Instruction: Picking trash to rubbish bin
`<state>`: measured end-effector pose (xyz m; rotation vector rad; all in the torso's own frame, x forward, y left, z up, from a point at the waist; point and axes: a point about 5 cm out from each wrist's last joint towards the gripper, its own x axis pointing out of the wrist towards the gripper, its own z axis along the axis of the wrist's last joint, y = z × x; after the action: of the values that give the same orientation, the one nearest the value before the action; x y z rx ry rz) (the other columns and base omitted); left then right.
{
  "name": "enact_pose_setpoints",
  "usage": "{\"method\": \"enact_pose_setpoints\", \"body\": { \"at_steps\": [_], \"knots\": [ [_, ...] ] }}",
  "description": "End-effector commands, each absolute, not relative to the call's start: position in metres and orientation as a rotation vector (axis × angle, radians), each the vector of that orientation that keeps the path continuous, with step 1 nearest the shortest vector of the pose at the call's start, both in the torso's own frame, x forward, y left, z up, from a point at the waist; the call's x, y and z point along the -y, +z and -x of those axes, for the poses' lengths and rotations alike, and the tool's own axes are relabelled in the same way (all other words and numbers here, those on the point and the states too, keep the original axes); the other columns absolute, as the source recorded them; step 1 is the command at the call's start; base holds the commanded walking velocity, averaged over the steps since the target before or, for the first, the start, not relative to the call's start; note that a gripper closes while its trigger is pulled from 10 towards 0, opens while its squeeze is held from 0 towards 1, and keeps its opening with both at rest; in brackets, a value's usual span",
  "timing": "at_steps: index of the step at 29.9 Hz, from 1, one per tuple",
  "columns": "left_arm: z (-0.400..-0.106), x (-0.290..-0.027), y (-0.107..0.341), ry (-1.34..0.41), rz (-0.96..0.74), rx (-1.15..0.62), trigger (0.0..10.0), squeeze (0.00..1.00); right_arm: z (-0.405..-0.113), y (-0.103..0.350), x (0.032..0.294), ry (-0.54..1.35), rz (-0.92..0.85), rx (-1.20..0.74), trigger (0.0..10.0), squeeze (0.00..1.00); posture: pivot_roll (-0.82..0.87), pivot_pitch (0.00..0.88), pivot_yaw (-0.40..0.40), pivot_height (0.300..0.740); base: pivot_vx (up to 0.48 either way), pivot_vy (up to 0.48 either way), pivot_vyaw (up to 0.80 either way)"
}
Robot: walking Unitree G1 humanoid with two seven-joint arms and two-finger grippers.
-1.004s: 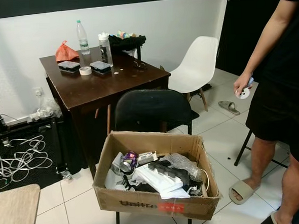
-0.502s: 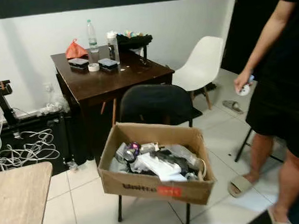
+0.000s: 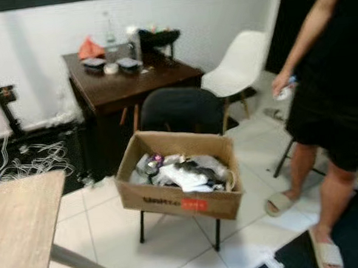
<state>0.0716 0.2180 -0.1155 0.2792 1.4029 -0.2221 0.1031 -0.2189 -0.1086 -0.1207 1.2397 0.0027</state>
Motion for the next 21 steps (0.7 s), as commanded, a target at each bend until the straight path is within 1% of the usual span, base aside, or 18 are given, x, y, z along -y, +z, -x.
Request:
{"method": "enact_pose_setpoints", "body": {
  "at_steps": [1,3,20,21],
  "knots": [
    [-0.0716,-0.2189,-0.1152,-0.232,-0.275,-1.394,10.0,0.00,-0.0997,-0.1106,0.2133,0.015,0.105,-1.254,10.0,0.00,-0.10,0.087,0.050,0.740,0.000,0.000,0.00],
    [-0.0716,-0.2189,-0.1152,-0.232,-0.275,-1.394,10.0,0.00,-0.0997,-0.1106,0.2133,0.015,0.105,-1.254,10.0,0.00,-0.10,0.087,0.050,0.740,0.000,0.000,0.00],
    [-0.0686,-0.2159,-0.1163,-0.240,-0.266,-1.402,10.0,0.00,-0.0995,-0.1108,0.2120,0.032,0.113,-1.250,10.0,0.00,-0.09,0.086,0.048,0.740,0.000,-0.394,0.00],
    [-0.0692,-0.2167,-0.1161,-0.230,-0.272,-1.397,10.0,0.00,-0.0997,-0.1107,0.2120,0.033,0.115,-1.248,10.0,0.00,-0.09,0.086,0.048,0.740,0.000,0.000,0.00]
  ]
}}
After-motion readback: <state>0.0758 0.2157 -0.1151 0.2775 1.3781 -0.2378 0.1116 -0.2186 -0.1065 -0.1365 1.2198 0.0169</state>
